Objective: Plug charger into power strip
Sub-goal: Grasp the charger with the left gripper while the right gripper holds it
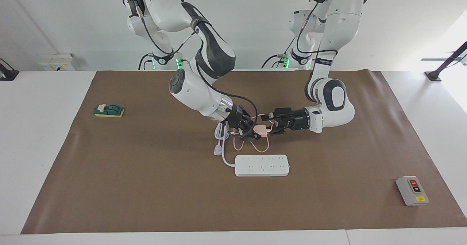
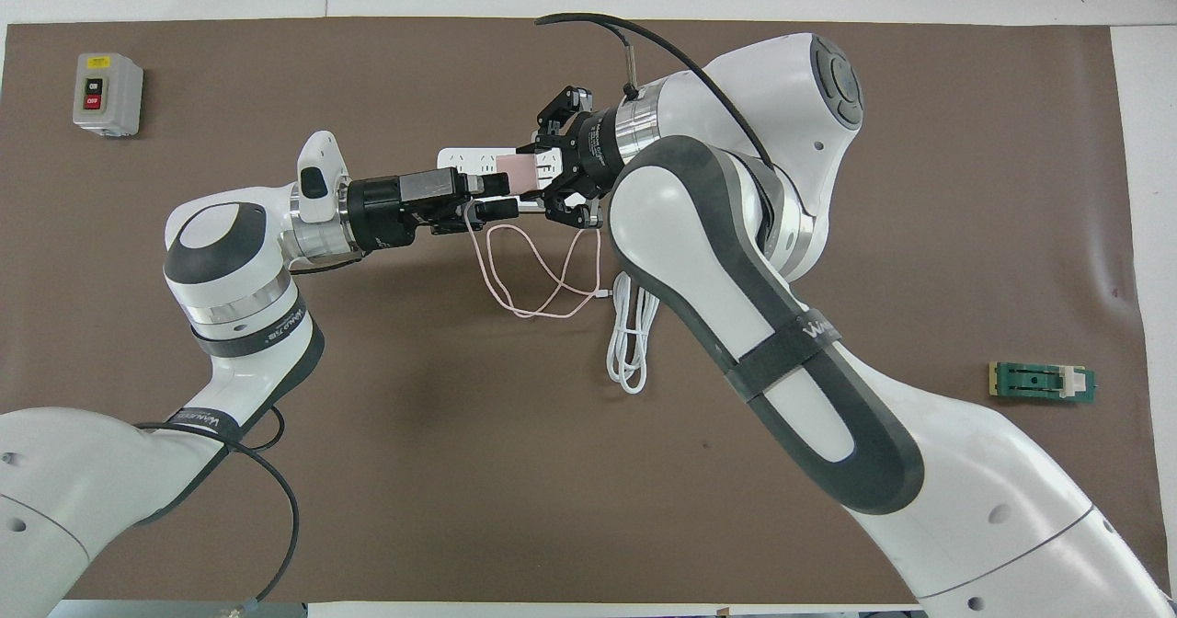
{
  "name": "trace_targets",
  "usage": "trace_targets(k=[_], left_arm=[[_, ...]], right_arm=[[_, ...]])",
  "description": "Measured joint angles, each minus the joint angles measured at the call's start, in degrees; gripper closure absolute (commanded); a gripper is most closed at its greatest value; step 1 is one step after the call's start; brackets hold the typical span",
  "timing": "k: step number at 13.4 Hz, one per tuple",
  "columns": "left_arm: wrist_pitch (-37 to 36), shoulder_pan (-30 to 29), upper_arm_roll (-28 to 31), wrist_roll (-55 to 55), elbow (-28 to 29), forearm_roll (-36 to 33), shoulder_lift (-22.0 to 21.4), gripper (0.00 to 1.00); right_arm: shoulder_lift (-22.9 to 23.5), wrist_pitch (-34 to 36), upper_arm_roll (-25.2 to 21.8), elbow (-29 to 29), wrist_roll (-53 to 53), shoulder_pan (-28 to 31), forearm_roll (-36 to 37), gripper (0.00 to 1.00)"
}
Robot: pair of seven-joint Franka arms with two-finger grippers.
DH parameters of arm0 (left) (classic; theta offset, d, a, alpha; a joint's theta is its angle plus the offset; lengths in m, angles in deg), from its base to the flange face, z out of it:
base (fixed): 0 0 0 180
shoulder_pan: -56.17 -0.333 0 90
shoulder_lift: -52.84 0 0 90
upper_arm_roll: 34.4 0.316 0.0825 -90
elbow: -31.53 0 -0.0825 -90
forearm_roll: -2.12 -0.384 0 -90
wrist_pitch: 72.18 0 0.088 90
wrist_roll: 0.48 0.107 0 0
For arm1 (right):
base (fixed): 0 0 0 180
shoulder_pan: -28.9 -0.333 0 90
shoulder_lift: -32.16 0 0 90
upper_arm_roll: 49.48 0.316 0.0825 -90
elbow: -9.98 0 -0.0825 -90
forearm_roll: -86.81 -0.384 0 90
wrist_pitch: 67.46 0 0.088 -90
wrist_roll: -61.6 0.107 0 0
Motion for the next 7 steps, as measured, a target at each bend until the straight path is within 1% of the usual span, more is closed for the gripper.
trace_targets(k=[7], left_arm=[[-1.0, -0.1, 0.3, 3.7, -4.9, 0.0, 3.2, 0.0]], right_arm=[[0.0, 0.0, 0.0, 0.0, 0.0, 0.1, -0.5, 1.0]])
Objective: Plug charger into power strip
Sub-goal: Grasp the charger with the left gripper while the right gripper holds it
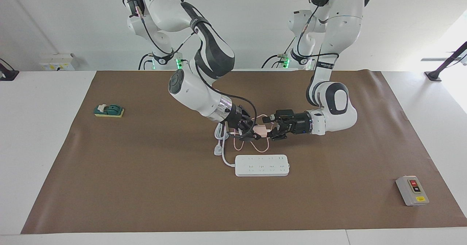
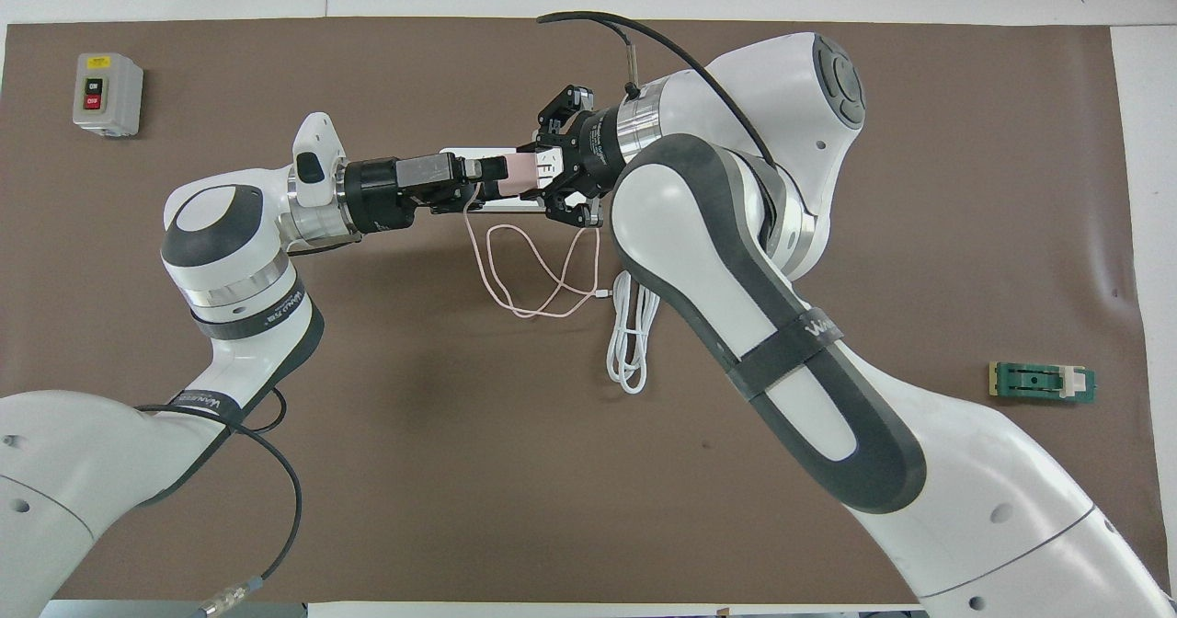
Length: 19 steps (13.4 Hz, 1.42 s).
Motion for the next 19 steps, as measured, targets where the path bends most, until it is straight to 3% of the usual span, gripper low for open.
trace_targets(k=[4, 11, 14, 15, 19], left_arm=[[-0.1, 0.0, 0.1, 2.0, -2.1, 0.0, 2.0, 0.04], [-1.4, -0.4, 0.4, 2.9, -2.1, -0.2, 2.3, 1.0], [-1.6, -0.5, 0.4, 3.4, -2.1, -0.1, 2.4, 1.0], [-1.6, -0.5, 0.4, 3.4, -2.1, -0.2, 2.4, 1.0], [-1.3, -0.7, 1.8, 4.2, -2.6, -6.4, 1.7, 1.0]], right_arm=[[0.0, 0.0, 0.0, 0.0, 0.0, 0.0, 0.0, 1.0], [0.0, 0.0, 0.0, -0.1, 0.0, 0.0, -0.2, 1.0], [0.0, 0.1, 0.0, -0.2, 0.0, 0.0, -0.3, 1.0], [0.0, 0.1, 0.0, -0.2, 0.0, 0.0, -0.3, 0.01], [0.2, 0.1, -0.5, -0.5, 1.0, 0.3, -3.5, 0.0]])
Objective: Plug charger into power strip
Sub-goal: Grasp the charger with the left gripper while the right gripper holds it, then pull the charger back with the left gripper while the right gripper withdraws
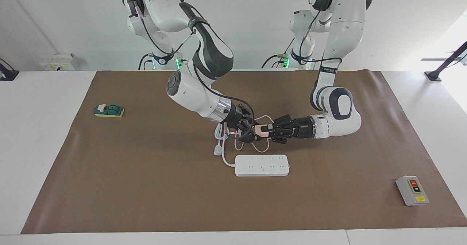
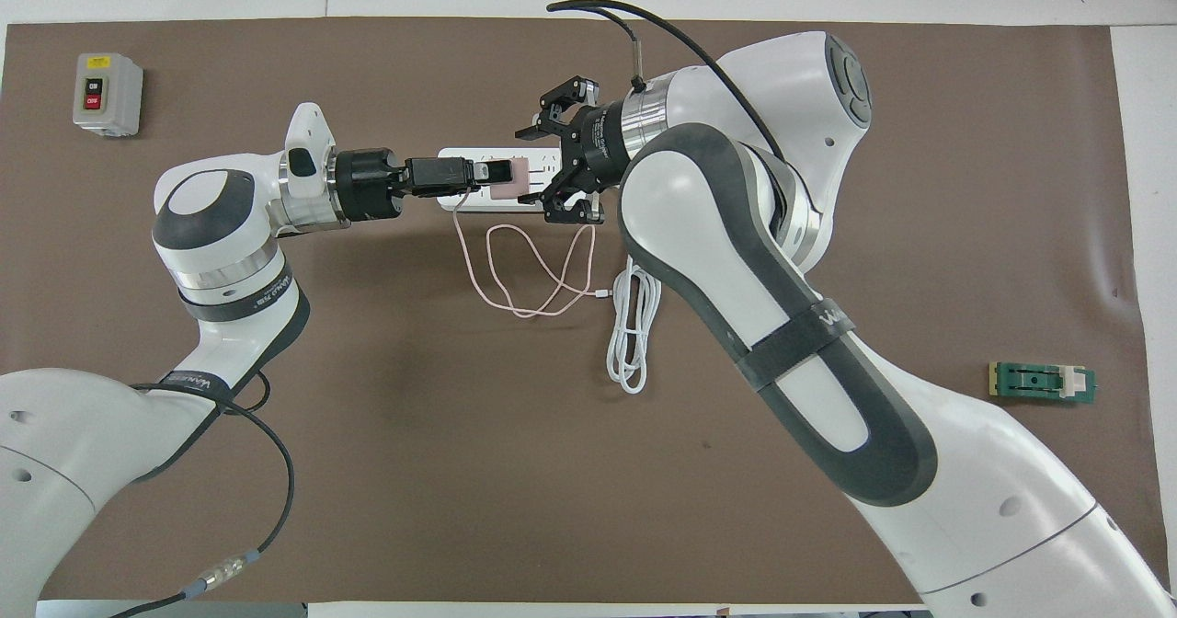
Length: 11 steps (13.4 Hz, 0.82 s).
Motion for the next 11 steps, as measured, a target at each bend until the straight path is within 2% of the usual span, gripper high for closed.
trace_targets(k=[4, 8, 11], left_arm=[[0.7, -0.3, 3.2, -5.1, -1.1, -9.8, -4.2, 1.0], [1.0, -0.6, 6.0, -21.7, -1.9, -26.4, -12.0, 1.0], [-1.8, -0.6, 7.9, -34.3, -3.7, -38.9, -16.4, 1.0]], right_arm=[[-0.5, 2.1, -0.2, -0.9, 0.6, 3.5, 0.0, 0.0], [-2.9, 7.5, -0.6, -1.3, 0.6, 11.3, 1.0, 0.0], [-5.0, 11.6, -0.7, -1.4, 0.2, 17.0, 6.1, 0.0]])
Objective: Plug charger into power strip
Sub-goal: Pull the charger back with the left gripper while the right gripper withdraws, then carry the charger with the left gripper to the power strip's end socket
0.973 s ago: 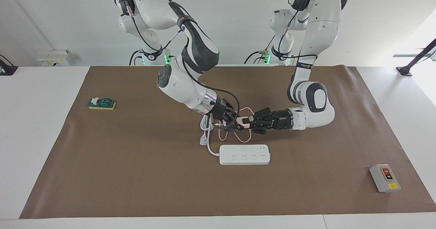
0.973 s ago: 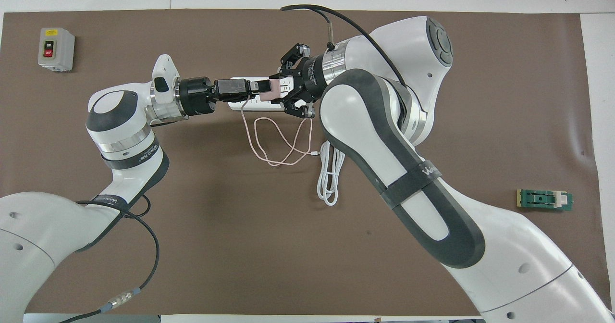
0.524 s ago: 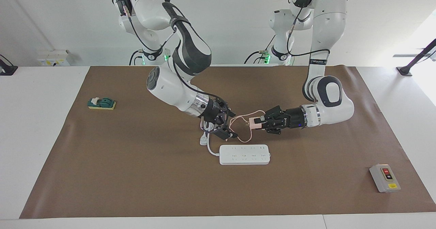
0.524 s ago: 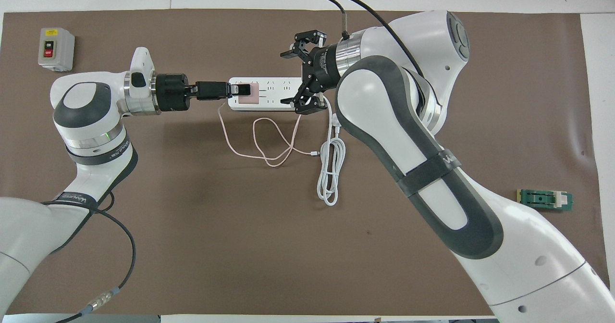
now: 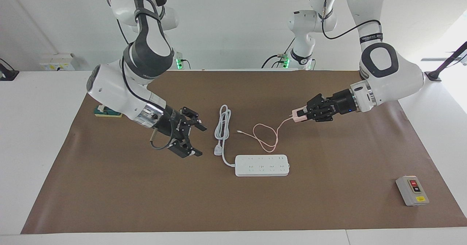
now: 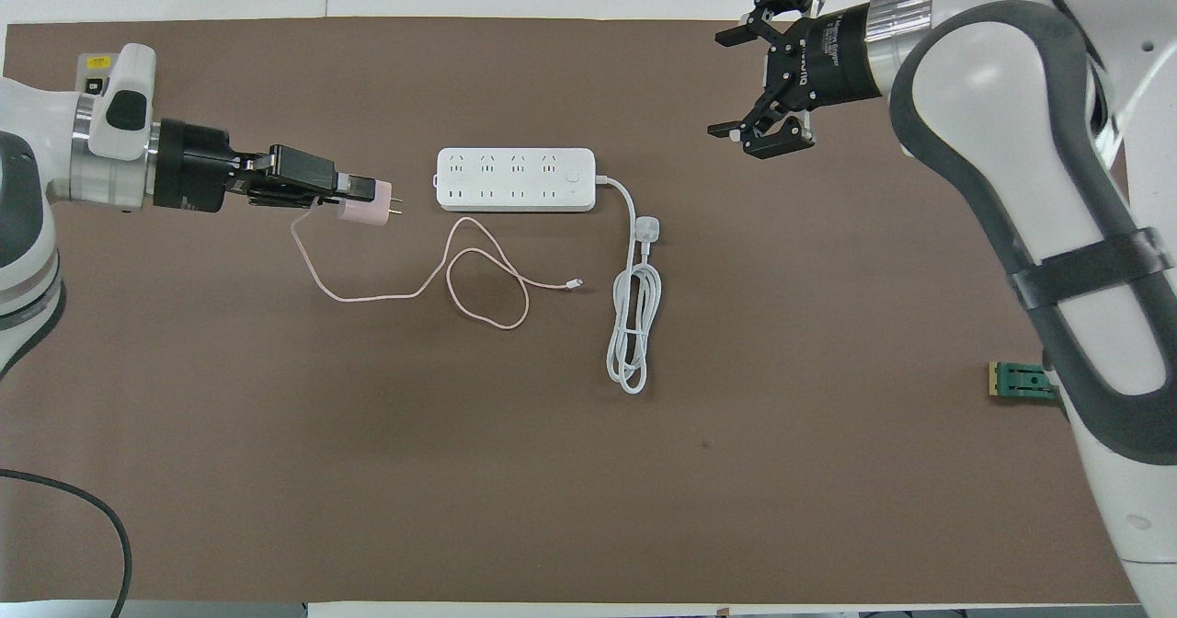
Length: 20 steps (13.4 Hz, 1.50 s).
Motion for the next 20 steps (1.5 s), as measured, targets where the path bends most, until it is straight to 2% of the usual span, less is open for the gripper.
trace_targets(k=[3, 6, 11, 16, 20], left_arm=[[-8.0, -0.4, 0.7, -11.7, -7.0, -14.1, -1.1, 1.0], [-15.3, -1.3, 0.8, -16.5, -14.6, -25.2, -1.1, 1.0], [-21.2, -5.2, 1.1, -17.1, -18.7, -28.8, 0.0, 1.0], [-22.9, -7.5, 1.3, -17.7, -22.6, -33.0, -0.2, 1.0], [-23.9, -7.2, 0.4, -33.1, -22.9, -34.3, -0.5, 1.0]], right_arm=[[-1.4, 4.3, 0.0, -0.1, -5.6, 3.3, 5.9, 0.0], [-2.5, 10.6, 0.0, -0.1, -17.1, 5.6, 11.7, 0.0], [-4.6, 18.4, 0.0, -0.2, -44.5, 8.4, 25.1, 0.0], [-7.4, 20.6, -0.1, -0.1, -74.0, 9.7, 36.9, 0.0], [-13.2, 23.0, -0.1, 2.4, -91.1, 11.3, 41.8, 0.0]])
